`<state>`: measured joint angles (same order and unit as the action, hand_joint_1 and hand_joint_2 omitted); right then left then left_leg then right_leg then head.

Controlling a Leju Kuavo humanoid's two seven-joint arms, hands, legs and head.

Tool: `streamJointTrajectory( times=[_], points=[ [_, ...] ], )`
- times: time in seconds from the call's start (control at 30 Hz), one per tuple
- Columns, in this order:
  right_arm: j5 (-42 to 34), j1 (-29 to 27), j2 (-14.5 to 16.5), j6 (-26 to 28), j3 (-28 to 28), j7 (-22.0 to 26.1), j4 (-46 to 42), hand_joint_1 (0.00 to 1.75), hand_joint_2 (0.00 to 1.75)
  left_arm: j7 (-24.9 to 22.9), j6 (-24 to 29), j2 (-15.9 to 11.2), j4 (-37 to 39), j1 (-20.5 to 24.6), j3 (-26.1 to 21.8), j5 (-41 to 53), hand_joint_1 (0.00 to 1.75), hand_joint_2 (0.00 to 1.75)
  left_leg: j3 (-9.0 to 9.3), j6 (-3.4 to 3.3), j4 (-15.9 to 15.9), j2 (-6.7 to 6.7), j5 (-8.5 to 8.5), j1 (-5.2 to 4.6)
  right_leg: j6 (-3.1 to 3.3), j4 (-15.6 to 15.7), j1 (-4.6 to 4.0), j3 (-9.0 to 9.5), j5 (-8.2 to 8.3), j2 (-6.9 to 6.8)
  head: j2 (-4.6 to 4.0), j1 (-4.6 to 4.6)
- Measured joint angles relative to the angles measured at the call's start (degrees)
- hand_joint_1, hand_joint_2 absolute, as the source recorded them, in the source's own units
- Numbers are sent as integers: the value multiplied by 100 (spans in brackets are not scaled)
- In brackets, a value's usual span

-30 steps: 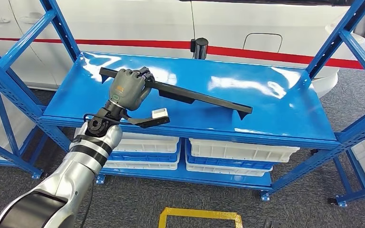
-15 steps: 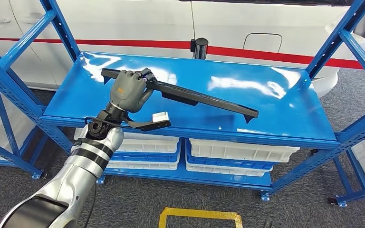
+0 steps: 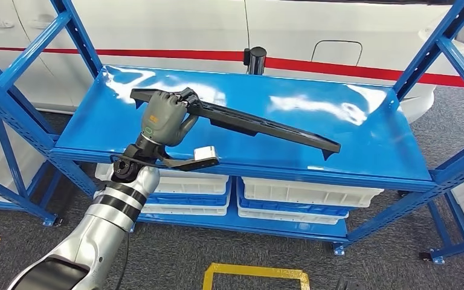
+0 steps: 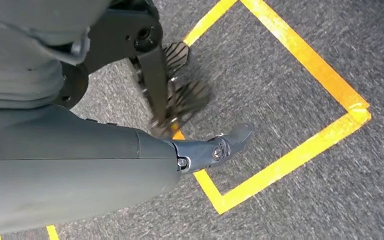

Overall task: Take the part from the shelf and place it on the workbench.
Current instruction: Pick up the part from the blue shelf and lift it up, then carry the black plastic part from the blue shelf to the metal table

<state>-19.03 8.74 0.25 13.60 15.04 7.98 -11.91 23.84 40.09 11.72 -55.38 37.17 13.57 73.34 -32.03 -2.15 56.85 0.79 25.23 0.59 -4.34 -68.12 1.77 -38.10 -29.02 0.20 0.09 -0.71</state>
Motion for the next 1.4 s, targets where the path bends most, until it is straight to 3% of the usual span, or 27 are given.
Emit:
streamJointTrajectory(
  times=[0.03, 0.07, 0.1, 0.2, 0.27, 0.37, 0.4, 0.43, 0.47, 0.5, 0.57, 0.6, 0.67, 0.77, 0.83, 0.9, 0.93, 0.97, 1.0, 1.03, 1.1, 1.13, 1.17, 1.4],
  points=[
    [4, -1, -6, 0, 8, 1, 1, 0, 0, 16, 0, 14, -20, -27, -3, -10, 175, 175, 3, 41, 25, 9, 29, 2, -70, 416, 28, 103, 249, -17, 0, 7],
    [8, 0, -6, 1, 14, 1, 4, 0, 0, 29, 0, 28, -39, -48, -5, -18, 175, 175, -9, 86, 60, 21, 59, -6, -92, 754, 40, 207, 432, -15, 0, 19],
    [13, 4, -6, 1, 20, 2, 8, 0, 0, 42, -1, 44, -57, -71, -6, -22, 175, 175, -28, 127, 91, 29, 80, -20, -73, 972, 47, 272, 543, -9, 0, 24],
    [33, 5, -2, 5, 25, -2, 14, 0, 0, 64, -2, 68, -104, -154, -14, -24, 175, 175, -66, 189, 127, 37, 103, -32, 76, 1009, 34, 277, 557, 27, 0, 10],
    [44, 2, -7, 8, 27, -3, 14, 0, 0, 76, -1, 73, -131, -191, -17, -24, 175, 175, -120, 228, 275, 10, 221, -7, 164, 1004, 49, 290, 546, 29, 0, 1],
    [50, 5, -22, 9, 28, -3, 14, 0, 0, 88, 0, 78, -152, -230, -22, -26, 175, 175, -615, 284, 1255, -39, 701, 6, 258, 1007, 47, 306, 545, 26, 0, -11],
    [50, 2, -23, 10, 28, -3, 14, 0, 0, 93, 0, 78, -154, -259, -26, -27, 175, 175, -813, 291, 1602, -43, 809, 6, 266, 1006, 40, 307, 545, 25, 0, -11],
    [50, -1, -23, 12, 28, -3, 15, 0, 0, 101, 0, 78, -154, -294, -32, -27, 175, 175, -934, 289, 1780, -46, 810, 6, 269, 1004, 36, 308, 544, 26, 0, -10],
    [52, -3, -22, 14, 29, -3, 15, 0, 0, 114, 0, 79, -154, -326, -36, -26, 175, 175, -945, 278, 1732, -48, 692, 7, 269, 1003, 33, 311, 544, 30, 0, -11],
    [55, -2, -21, 15, 30, -3, 15, 0, 0, 127, 0, 81, -155, -348, -39, -26, 175, 175, -839, 261, 1459, -50, 480, 7, 269, 1002, 33, 318, 543, 35, 0, -11],
    [62, 2, -21, 17, 30, -3, 15, 0, 0, 147, 0, 91, -164, -359, -45, -26, 175, 175, -478, 234, 677, -51, 75, 4, 262, 999, 18, 323, 544, 43, 0, -10],
    [64, 4, -22, 19, 30, -3, 15, 0, 0, 153, 0, 97, -170, -357, -49, -28, 175, 175, -352, 225, 402, -48, -26, -4, 253, 997, 4, 317, 548, 44, 0, -7],
    [69, 3, -25, 21, 31, -3, 15, 0, 0, 168, 0, 110, -177, -363, -63, -32, 175, 175, -300, 204, 240, -34, -49, -36, 210, 1016, -17, 299, 574, 41, 0, -4],
    [81, -1, -23, 24, 32, -3, 15, 0, 0, 190, 0, 131, -190, -370, -76, -31, 175, 175, -332, 79, 193, -30, -132, -46, 130, 961, -6, 226, 529, 33, 0, 0],
    [89, 3, -15, 26, 32, -4, 15, 0, 0, 198, 0, 157, -208, -370, -82, -31, 175, 175, -366, -11, 166, -35, -191, -42, 163, 461, -5, -11, 231, 23, 0, 14],
    [95, 4, -14, 26, 33, -5, 15, 0, 0, 211, 0, 169, -217, -378, -88, -31, 175, 175, -432, -64, 167, -35, -233, -67, 206, -350, -17, -346, -134, 20, 0, 25],
    [97, 2, -16, 26, 34, -5, 15, 0, 0, 221, -1, 170, -217, -387, -93, -32, 175, 175, -469, -80, 168, -35, -258, -83, 201, -632, -22, -450, -234, 20, 0, 25],
    [98, 0, -20, 26, 35, -4, 15, 0, 0, 233, -1, 170, -217, -397, -98, -32, 175, 175, -504, -89, 169, -33, -284, -98, 180, -693, -28, -441, -244, 20, 0, 25],
    [100, 0, -21, 26, 35, -4, 15, 0, 0, 242, -2, 171, -217, -404, -102, -32, 175, 175, -536, -90, 170, -30, -312, -111, 149, -512, -35, -305, -174, 19, 0, 26],
    [102, 4, -24, 26, 36, -3, 15, 0, 0, 252, -2, 172, -222, -408, -105, -32, 175, 175, -562, -85, 171, -27, -338, -121, 125, -125, -46, -58, -61, 17, 0, 25],
    [109, 21, -34, 26, 37, -3, 14, 0, 0, 268, -2, 179, -250, -408, -107, -31, 175, 175, -601, -54, 174, -24, -387, -141, 139, 689, -90, 475, 125, 12, 0, 20],
    [113, 29, -40, 26, 37, -3, 14, 0, 0, 273, -1, 181, -265, -407, -109, -31, 175, 175, -612, -36, 174, -24, -405, -149, 159, 909, -110, 631, 175, 9, 0, 15],
    [116, 35, -44, 26, 37, -3, 13, 0, 0, 275, -1, 183, -277, -406, -110, -31, 175, 175, -619, -22, 174, -25, -416, -157, 177, 986, -124, 695, 197, 6, 0, 10],
    [117, 35, -43, 26, 37, -1, 13, 0, 0, 278, -1, 184, -282, -404, -111, -30, 175, 175, -621, -9, 172, -29, -426, -159, 181, 965, -130, 684, 235, 6, 0, 3]
  ],
)
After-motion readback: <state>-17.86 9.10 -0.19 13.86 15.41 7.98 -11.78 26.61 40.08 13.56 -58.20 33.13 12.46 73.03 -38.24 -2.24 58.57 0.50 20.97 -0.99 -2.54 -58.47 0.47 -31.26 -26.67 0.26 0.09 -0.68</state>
